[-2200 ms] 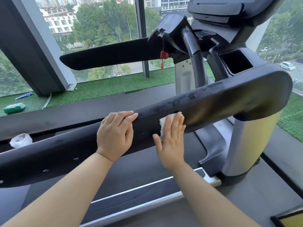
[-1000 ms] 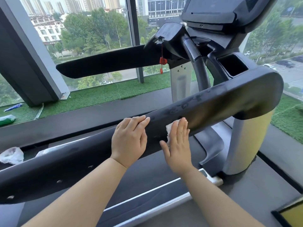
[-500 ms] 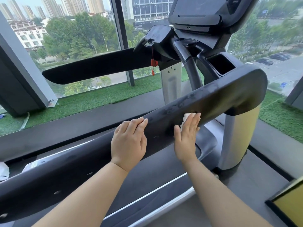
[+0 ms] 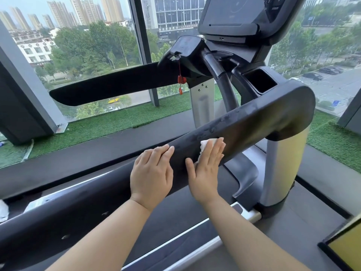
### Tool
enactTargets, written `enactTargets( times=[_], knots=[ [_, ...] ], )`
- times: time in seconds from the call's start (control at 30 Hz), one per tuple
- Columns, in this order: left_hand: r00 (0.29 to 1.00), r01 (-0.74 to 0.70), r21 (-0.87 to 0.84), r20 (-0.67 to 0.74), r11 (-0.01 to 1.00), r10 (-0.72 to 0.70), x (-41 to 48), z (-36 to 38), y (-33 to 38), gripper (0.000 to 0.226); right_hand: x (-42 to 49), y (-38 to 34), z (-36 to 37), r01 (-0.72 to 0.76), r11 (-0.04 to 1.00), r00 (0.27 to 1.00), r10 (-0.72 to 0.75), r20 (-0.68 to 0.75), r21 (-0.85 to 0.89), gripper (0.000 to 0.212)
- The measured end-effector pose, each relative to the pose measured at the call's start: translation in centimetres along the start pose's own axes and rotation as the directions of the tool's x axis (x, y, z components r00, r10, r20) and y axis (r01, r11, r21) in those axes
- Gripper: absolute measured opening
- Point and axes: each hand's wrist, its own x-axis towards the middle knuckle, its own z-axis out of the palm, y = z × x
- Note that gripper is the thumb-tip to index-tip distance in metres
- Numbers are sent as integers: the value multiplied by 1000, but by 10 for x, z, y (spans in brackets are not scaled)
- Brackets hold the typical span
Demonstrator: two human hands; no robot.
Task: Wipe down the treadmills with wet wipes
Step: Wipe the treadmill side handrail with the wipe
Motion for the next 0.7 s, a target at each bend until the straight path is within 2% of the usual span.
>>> enactTargets(
  times=[0.1,0.17,0.2,0.3,0.33,0.37,0.47,0.53,0.67,0.7],
  knots=[
    [1000,0,6,4,1000,0,0,0,-1,39,-20,11,10,261,957,965,-254,63,-131,74],
    [1000,-1,7,3,1000,1,0,0,-1,39,-10,28,1,297,935,955,-289,70,-194,70],
    [1000,-4,6,0,1000,4,-1,0,-1,39,-2,34,-5,242,951,970,-237,52,-192,69],
    [1000,-8,11,-7,1000,8,0,0,-1,38,12,30,-14,-54,998,999,54,-1,-39,78],
    [1000,-9,14,-5,1000,9,-1,1,-1,38,9,23,-11,-88,996,996,88,3,1,80],
    [1000,-10,18,-4,1000,10,-1,1,0,38,2,16,-6,-76,997,997,75,16,14,81],
    [1000,-8,26,-4,1000,8,-1,2,-1,38,-26,15,10,94,995,993,-91,77,-37,76],
    [1000,-10,29,-11,1000,10,-1,1,-1,38,-25,27,6,116,992,991,-113,68,-54,71],
    [1000,-21,15,-10,1000,21,0,0,-1,37,8,36,-13,-161,986,987,161,9,46,74],
    [1000,-19,14,-8,1000,19,0,0,0,37,11,33,-13,-191,977,981,191,6,90,75]
  ],
)
